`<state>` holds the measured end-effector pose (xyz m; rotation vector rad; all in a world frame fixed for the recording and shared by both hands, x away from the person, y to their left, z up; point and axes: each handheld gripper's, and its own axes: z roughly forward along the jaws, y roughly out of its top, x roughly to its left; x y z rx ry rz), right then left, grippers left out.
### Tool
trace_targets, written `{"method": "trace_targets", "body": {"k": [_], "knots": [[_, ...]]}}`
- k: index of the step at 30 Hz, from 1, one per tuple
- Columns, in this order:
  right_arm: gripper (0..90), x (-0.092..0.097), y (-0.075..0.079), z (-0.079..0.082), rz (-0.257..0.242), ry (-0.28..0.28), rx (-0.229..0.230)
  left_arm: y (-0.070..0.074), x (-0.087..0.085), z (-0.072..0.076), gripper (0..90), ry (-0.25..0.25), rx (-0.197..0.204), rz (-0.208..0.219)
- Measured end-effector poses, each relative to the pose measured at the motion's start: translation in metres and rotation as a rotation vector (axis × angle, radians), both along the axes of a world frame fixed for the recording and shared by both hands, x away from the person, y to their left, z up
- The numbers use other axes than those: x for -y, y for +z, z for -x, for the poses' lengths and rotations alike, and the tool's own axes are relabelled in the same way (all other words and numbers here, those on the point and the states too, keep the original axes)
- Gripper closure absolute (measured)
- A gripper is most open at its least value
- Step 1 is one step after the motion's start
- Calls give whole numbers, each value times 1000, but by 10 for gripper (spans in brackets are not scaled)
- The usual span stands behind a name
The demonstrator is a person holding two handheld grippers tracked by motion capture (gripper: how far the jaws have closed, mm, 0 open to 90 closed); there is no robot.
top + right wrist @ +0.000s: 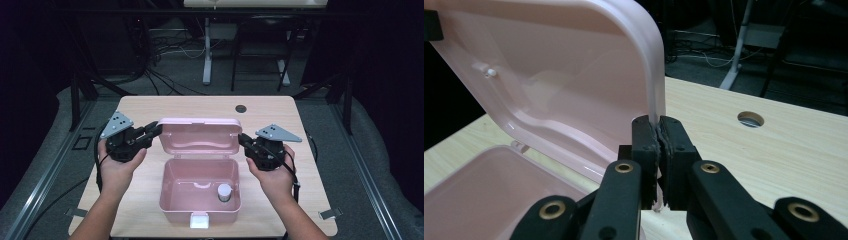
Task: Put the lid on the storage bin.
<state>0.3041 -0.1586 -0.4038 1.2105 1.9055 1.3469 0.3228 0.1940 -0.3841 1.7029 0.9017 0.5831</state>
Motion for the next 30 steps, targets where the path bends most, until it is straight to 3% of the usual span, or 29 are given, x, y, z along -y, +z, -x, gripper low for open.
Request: {"method": "trace_targets", "body": {"k": [3, 12, 30], "knots": [[857, 2, -2, -1, -33, 7, -10, 0, 1, 1, 795, 14, 6, -16], [840, 4, -4, 1, -58, 15, -1, -2, 3, 5, 803, 28, 24, -6], [835, 12, -9, 8, -154, 37, 14, -6, -3, 15, 788, -12, 7, 40]]}}
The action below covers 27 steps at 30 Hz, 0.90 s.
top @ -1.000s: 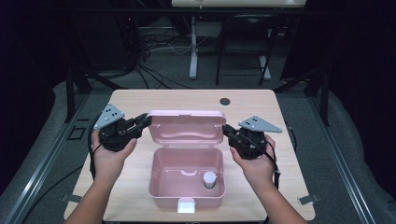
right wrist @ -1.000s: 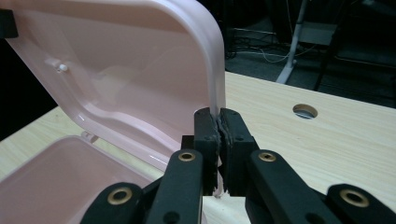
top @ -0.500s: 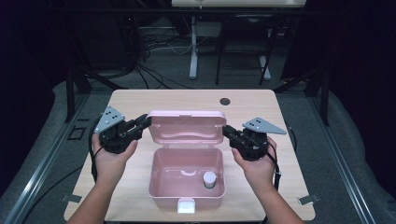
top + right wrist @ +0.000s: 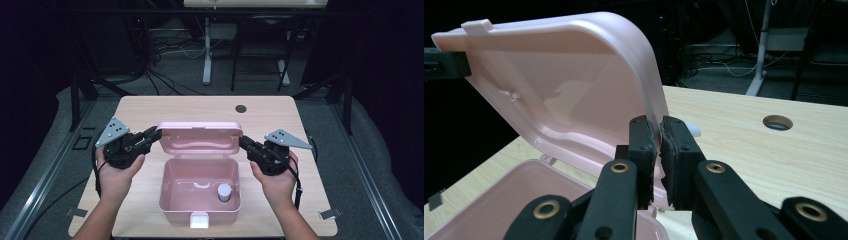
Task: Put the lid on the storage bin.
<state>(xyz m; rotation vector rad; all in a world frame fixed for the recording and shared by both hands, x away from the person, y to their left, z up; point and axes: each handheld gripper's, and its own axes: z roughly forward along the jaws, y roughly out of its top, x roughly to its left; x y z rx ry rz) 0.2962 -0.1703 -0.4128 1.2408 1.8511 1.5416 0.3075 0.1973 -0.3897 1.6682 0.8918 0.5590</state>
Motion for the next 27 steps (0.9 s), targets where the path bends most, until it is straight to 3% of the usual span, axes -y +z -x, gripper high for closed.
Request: {"method": "trace_targets", "body": {"k": [15, 27], "knots": [[829, 1, -2, 6, -10, 9, -6, -3, -2, 9, 788, -10, 3, 11], [822, 1, -2, 10, -6, 13, 1, -4, -5, 12, 803, -27, -17, 23]]}}
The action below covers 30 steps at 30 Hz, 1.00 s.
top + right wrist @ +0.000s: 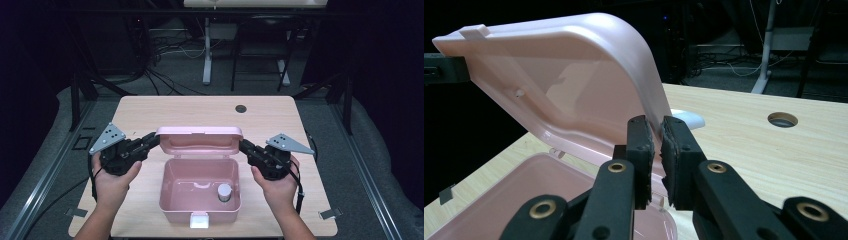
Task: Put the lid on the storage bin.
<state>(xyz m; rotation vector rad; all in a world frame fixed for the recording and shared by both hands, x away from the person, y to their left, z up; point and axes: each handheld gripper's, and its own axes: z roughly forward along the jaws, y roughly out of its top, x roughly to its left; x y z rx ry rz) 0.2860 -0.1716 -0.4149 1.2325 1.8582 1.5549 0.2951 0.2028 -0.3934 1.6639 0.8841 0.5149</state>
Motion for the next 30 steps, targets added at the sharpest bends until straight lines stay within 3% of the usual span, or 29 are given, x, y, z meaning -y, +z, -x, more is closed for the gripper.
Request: {"method": "trace_targets", "body": {"k": [14, 30], "knots": [[815, 3, 1, 8, 30, 8, 12, -2, -1, 9, 799, -19, 6, -12], [812, 18, -19, 15, 16, -22, -21, -8, -3, 20, 783, -28, 1, -1]]}}
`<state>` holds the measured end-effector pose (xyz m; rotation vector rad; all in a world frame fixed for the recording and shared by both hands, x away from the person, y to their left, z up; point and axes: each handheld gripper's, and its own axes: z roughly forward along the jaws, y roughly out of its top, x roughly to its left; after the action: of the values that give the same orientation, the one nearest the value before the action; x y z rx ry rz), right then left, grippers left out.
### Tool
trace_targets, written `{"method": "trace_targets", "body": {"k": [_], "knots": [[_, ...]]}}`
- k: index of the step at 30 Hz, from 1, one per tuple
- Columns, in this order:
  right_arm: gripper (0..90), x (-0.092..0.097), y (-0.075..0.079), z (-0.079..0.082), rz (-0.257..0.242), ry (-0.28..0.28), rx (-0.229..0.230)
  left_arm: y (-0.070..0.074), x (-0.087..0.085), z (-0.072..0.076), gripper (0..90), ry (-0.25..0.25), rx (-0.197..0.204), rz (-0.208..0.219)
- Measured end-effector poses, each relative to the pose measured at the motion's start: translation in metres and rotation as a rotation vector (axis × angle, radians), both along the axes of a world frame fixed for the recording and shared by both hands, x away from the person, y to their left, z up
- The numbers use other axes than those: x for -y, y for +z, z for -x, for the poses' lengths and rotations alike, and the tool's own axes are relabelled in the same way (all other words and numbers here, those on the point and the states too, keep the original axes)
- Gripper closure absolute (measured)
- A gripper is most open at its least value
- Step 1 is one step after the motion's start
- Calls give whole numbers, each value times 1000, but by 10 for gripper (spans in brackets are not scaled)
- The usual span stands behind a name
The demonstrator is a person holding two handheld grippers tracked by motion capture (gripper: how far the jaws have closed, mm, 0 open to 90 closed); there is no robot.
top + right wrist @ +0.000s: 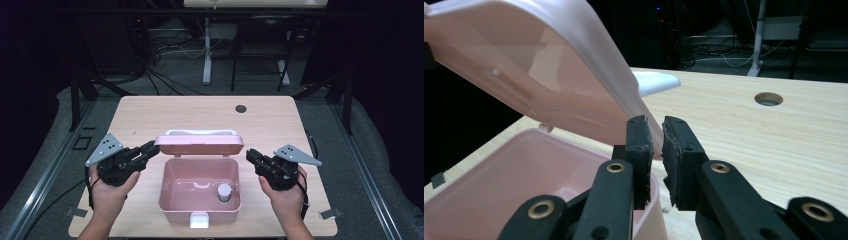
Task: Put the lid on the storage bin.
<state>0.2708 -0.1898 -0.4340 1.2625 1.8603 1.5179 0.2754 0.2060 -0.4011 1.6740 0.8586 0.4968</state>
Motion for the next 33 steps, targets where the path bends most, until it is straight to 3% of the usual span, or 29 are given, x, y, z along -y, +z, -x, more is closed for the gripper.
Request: {"method": "trace_targets", "body": {"k": [11, 17, 33], "knots": [[752, 6, -16, 0, 47, -30, -23, -4, -2, 8, 778, -11, 0, 1], [698, 11, -26, 0, 58, -53, -8, -6, -2, 11, 775, -15, 2, 4], [622, 18, -44, 1, 87, -57, -12, -14, -5, 22, 770, -29, 3, 10]]}}
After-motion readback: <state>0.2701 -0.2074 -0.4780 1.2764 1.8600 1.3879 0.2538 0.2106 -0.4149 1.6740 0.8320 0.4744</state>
